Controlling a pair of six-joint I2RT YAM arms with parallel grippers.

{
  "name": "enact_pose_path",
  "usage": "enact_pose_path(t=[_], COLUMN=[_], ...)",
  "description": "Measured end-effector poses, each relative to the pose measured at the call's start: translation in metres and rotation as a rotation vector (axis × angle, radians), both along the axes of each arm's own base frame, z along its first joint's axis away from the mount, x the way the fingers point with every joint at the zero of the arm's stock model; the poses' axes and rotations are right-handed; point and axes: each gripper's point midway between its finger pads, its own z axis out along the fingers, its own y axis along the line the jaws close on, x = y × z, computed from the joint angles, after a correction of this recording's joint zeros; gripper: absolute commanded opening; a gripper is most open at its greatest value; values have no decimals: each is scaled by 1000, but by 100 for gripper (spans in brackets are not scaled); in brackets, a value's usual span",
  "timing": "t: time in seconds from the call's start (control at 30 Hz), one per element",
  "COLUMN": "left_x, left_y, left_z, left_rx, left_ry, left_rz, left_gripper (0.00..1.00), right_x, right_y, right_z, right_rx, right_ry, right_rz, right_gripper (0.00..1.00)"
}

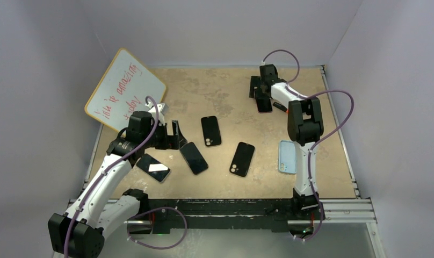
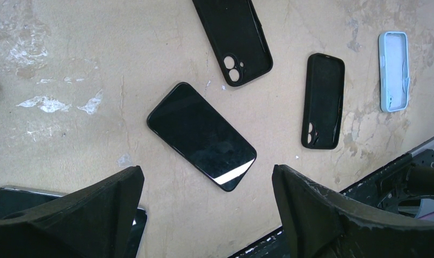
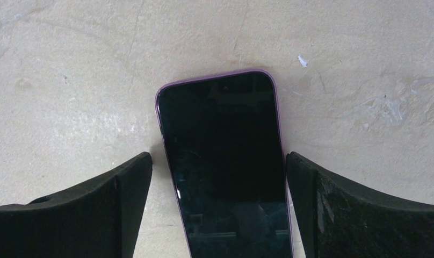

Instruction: Put the phone into the phone case

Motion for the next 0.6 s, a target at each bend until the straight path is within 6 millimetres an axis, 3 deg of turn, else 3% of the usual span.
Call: enact_pose_path(t=[0.2, 0.4, 0.6], left_x=[0, 1, 3], left_y=[0, 2, 2], left_z=[0, -1, -11], left_rx=[0, 6, 15], left_ry=[0, 0, 43], left_rz=[0, 11, 29], left_gripper=[95, 93, 93], right_x=[-11, -37, -73], right_y=[-1, 4, 28], right_z=[0, -1, -2], right_rx=[2, 8, 6], right_ry=[2, 38, 91], right_rz=[4, -6, 11], right_gripper=[71, 62, 59])
